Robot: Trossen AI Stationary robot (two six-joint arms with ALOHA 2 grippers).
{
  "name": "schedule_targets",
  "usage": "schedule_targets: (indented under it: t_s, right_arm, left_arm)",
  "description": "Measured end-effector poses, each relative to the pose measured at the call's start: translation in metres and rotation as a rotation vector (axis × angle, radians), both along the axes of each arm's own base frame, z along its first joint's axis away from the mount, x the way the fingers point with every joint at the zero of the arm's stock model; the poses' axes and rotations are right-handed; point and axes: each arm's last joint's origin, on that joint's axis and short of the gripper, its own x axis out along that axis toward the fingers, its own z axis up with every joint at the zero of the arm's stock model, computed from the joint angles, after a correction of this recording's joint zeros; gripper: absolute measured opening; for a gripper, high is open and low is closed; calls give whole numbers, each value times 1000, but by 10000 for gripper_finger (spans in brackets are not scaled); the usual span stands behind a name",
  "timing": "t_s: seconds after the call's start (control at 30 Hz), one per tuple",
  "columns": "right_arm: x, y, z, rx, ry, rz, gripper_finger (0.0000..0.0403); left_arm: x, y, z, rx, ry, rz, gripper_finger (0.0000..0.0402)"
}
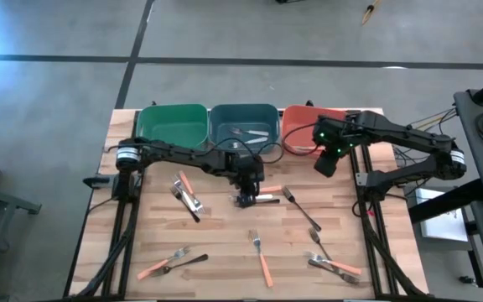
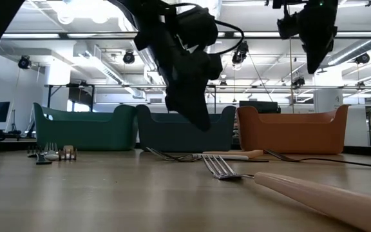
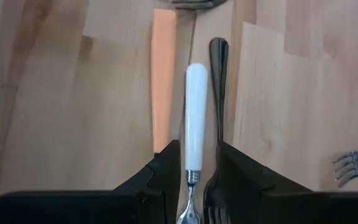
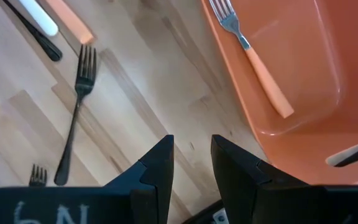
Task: Sort silverware by color (type)
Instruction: Put the white fork into the blue bin
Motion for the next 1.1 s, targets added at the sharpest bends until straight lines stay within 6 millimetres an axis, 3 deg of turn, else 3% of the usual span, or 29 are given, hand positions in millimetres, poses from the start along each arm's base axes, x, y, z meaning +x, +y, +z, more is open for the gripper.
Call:
schedule_targets:
  t_s: [0.33, 0.53, 1.1]
  right_arm:
    - [0, 0, -14, 7, 37, 11, 98]
    - [1, 0, -21, 7, 40, 9, 98]
    - [-1, 0, -37, 7, 81, 4, 98]
  left_arm:
    - [-5, -28, -8, 7, 39, -51, 84]
    - [-5, -23, -9, 124, 42, -7, 84]
    - [-8, -29, -18, 93, 56, 32, 84]
